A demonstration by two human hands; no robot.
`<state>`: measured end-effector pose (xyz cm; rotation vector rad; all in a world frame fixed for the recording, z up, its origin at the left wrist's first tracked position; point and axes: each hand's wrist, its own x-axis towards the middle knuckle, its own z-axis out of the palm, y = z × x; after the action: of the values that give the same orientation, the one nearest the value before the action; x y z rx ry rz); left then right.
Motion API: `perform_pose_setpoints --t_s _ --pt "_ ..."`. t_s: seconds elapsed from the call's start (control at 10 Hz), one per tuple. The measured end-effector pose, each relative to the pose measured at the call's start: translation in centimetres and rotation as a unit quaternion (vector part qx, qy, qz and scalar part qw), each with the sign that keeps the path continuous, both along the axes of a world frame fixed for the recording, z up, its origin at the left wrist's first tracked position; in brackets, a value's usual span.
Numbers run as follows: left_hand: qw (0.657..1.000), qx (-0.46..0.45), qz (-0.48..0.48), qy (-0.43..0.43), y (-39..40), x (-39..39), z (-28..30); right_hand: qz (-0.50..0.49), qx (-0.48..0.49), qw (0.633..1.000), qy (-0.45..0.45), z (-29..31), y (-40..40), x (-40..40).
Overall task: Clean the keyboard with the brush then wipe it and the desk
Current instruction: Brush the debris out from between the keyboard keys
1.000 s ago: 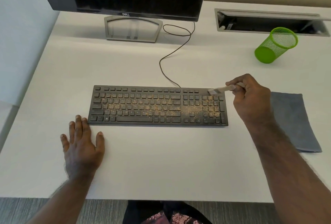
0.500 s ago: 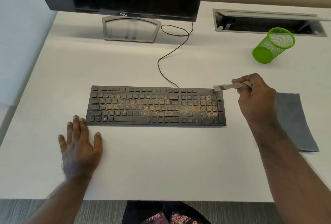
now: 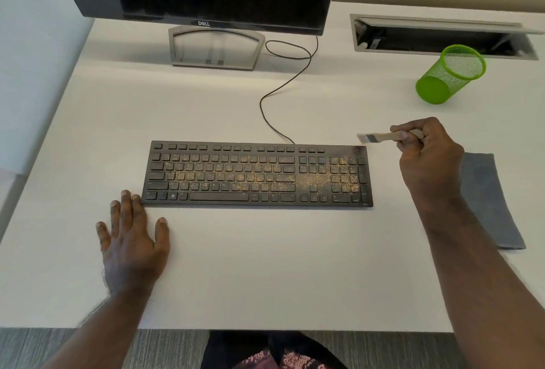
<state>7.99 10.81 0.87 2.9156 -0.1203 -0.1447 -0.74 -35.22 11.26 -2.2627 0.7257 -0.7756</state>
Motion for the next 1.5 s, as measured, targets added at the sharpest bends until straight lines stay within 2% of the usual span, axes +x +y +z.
perform_pose_setpoints --t_s 0.2,0.3,0.5,0.7,0.8,0.9,1.0,1.1,1.2,1.3,1.5 --pt "1.0 0.0 -0.001 0.003 0.0 0.0 0.1 0.029 0.009 1.0 0.003 -0.8 0.6 -0.1" --pt "1.0 0.0 -0.001 0.001 0.0 0.0 0.0 0.001 0.015 1.0 0.005 -0.8 0.4 0.2" --pt "1.0 0.002 -0.001 0.001 0.0 0.0 0.0 0.062 0.029 0.998 -0.007 -0.4 2.7 1.3" --pt "1.0 -0.001 -0.002 -0.001 0.0 0.0 0.0 0.015 0.027 0.999 -0.008 -0.4 2.2 2.0" --pt "1.0 -0.002 -0.001 -0.001 0.0 0.0 0.0 0.05 0.05 0.998 -0.003 -0.3 2.9 2.2" --pt "1.0 -0.003 0.0 -0.004 0.0 0.0 0.0 0.049 0.017 0.998 0.032 -0.1 3.1 2.2" --pt "1.0 -0.002 -0.001 -0.004 0.0 0.0 0.0 0.005 0.005 1.0 0.016 0.2 1.8 2.1" --pt "1.0 -0.003 -0.001 -0.003 0.0 0.0 0.0 0.024 0.031 0.999 0.011 0.1 1.4 1.7" --pt "1.0 -0.008 0.0 -0.008 -0.1 -0.1 0.0 0.043 0.012 0.998 0.037 0.0 1.3 0.8" --pt "1.0 -0.005 -0.001 -0.008 0.0 -0.1 0.0 0.016 -0.011 0.999 0.034 0.3 0.5 0.3" --pt "1.0 -0.001 -0.002 -0.005 0.1 0.0 0.0 0.046 0.022 0.999 0.013 0.2 1.2 0.2"
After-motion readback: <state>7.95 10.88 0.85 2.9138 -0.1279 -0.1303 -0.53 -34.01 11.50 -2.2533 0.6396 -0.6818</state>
